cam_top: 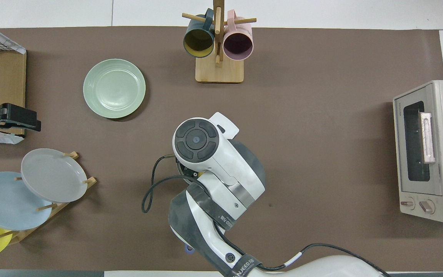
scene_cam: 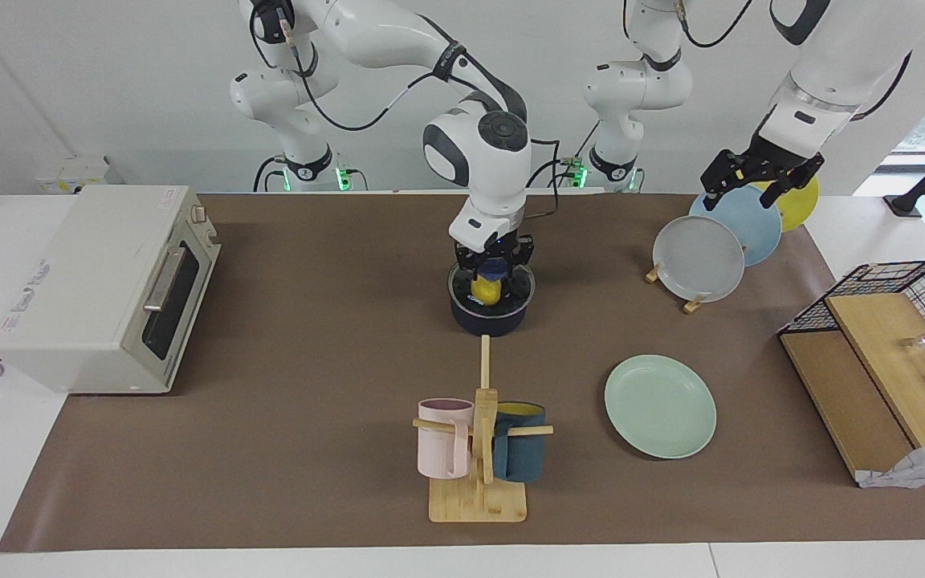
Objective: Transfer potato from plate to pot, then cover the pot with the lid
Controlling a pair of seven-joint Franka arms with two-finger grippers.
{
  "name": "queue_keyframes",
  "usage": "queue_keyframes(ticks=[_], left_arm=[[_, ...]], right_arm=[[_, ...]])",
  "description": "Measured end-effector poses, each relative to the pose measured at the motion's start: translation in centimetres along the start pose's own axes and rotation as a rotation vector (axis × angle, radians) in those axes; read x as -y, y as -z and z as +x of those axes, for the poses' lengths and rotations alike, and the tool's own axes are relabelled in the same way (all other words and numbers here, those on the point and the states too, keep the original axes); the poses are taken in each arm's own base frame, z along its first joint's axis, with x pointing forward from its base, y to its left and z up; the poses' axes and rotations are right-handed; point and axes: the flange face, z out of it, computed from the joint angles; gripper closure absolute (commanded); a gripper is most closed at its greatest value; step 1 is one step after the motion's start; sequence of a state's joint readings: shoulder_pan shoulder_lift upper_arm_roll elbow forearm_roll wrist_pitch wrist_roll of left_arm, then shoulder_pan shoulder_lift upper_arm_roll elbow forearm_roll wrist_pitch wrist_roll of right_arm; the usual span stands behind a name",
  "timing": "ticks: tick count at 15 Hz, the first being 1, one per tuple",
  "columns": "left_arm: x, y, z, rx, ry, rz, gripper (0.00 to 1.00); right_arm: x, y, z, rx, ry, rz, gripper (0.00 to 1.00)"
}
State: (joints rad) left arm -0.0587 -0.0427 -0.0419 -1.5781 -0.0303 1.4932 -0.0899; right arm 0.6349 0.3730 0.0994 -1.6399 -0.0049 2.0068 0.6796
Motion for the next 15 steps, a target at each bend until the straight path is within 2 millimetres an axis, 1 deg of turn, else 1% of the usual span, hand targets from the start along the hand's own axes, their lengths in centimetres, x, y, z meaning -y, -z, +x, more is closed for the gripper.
queue_keyframes(ticks=[12,13,15], left_arm=[[-0.1,0.0,0.0,0.0,-0.001,0.0,0.0],[-0.1,0.0,0.0,0.0,-0.001,0.0,0.0],[-0.1,0.0,0.0,0.0,-0.001,0.0,0.0]], right_arm=[[-0.2,-0.1,-0.2,-0.016,0.001,0.011,1.0],[-0.3,-0.6,-0.3,-0.014,0.002,0.01,1.0],[-0.5,-3.6,-0.9,0.014,0.004,-0.007,1.0]])
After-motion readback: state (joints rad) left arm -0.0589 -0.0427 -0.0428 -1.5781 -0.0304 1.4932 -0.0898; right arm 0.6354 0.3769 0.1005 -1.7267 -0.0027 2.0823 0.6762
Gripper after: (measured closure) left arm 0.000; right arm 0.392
